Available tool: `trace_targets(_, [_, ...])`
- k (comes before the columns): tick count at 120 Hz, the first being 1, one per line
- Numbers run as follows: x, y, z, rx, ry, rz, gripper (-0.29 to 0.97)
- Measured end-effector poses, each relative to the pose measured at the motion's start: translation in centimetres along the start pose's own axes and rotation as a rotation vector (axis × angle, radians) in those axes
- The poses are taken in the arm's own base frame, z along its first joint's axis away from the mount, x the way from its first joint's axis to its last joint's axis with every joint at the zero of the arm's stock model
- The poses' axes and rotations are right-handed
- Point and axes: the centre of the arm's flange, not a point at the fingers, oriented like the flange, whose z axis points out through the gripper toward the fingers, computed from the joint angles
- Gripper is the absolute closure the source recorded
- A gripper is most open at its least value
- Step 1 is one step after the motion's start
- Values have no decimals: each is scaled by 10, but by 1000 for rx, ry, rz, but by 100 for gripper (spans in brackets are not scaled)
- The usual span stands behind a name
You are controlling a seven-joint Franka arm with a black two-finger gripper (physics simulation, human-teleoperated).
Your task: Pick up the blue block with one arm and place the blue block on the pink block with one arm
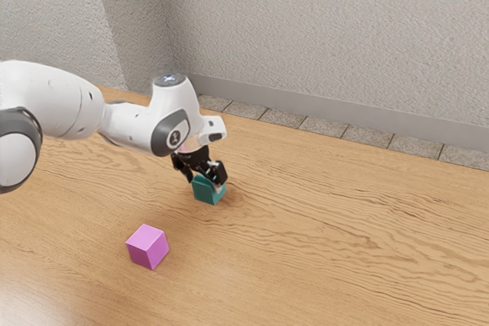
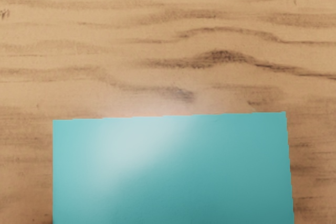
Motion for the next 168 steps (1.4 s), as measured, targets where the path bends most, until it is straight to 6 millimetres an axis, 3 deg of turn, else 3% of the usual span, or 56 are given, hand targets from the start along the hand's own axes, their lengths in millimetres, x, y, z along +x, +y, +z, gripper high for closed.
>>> trace_targets(46, [17, -7, 7, -6, 39, -3, 31])
trace_targets(61, [17, -8, -12, -3, 39, -10, 33])
trace_targets(68, [15, -8, -37, -1, 40, -14, 34])
trace_targets(85, [-56, -3, -81, 3, 18, -27, 33])
trace_targets(92, [-88, 8, -97, 2, 23, -17, 33])
trace_targets(113, [-149, 29, -107, 5, 19, -7, 33])
trace_targets(135, [-171, 11, -107, 12, 13, -76, 33])
trace_targets(168, [-198, 6, -104, 17, -8, -124, 33])
